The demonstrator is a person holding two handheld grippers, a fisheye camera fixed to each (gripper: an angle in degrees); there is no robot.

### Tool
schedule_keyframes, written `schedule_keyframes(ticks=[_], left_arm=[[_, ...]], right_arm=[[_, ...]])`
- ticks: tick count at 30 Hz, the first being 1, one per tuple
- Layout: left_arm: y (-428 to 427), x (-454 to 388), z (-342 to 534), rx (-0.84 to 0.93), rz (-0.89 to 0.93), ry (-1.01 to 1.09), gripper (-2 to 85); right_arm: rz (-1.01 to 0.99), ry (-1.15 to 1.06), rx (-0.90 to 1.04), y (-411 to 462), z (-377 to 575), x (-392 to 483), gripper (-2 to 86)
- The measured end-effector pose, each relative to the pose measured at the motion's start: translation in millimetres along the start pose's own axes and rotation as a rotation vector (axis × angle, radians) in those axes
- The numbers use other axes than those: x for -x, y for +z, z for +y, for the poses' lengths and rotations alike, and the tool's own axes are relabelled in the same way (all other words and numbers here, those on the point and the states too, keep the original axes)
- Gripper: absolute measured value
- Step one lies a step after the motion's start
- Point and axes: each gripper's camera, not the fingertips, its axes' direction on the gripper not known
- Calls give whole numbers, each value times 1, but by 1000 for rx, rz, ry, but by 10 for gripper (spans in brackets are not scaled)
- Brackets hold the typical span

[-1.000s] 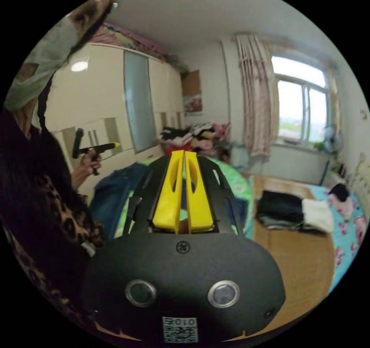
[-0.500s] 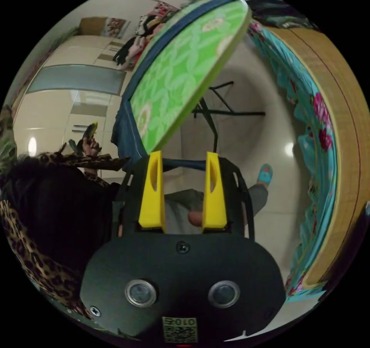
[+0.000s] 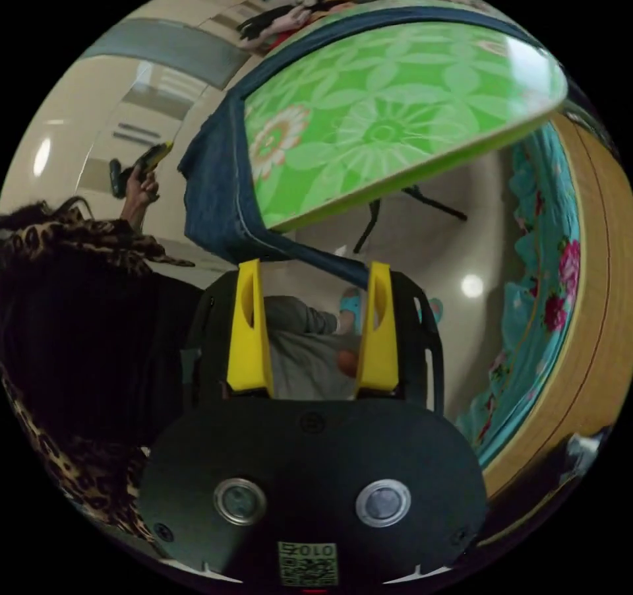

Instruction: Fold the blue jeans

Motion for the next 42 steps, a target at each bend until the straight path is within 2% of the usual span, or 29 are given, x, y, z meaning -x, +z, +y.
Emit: schedule_keyframes(ticks=[4, 8, 11, 14, 17, 19, 22, 24, 28, 29, 33, 35, 39, 42], left_arm=[[16, 7, 11, 26, 63, -58, -2], [37, -1, 24, 60, 39, -61, -2], [57, -6, 29, 92, 27, -62, -2], [72, -8, 32, 109, 9, -73, -2], [85, -9, 35, 114, -9, -96, -2], [96, -11, 39, 140, -5, -100, -2], [118, -18, 52, 216, -59, -109, -2], [130, -29, 65, 234, -58, -96, -2], [136, -36, 74, 231, -77, -78, -2], [139, -35, 76, 231, -67, -80, -2], [153, -30, 78, 241, -28, -106, -2], [158, -30, 80, 237, -27, -109, -2], [170, -27, 86, 229, -8, -141, -3], [179, -24, 88, 243, 14, -167, -3]], right_arm=[[-11, -150, 122, 32, -20, 6, 170], [-39, -222, 257, 47, -17, -1, 35], [-90, -306, 313, 9, 1, 0, 24], [-13, -330, 198, -71, 2, -1, 20], [-34, -359, 146, -135, -7, -20, 21], [-105, -362, 204, -145, -17, -40, 23], [48, -305, 350, -126, -34, -78, 31], [44, -171, 375, -117, -43, -115, 41], [-176, 30, 289, -136, -16, -190, 82], [-270, 65, 228, -147, 4, -208, 89], [-357, 308, -38, -171, 90, -264, 137], [-448, 395, -120, -155, 141, -283, 184], [-566, 422, -191, -99, 183, -286, 221], [-823, 457, -262, -35, 205, -283, 235]])
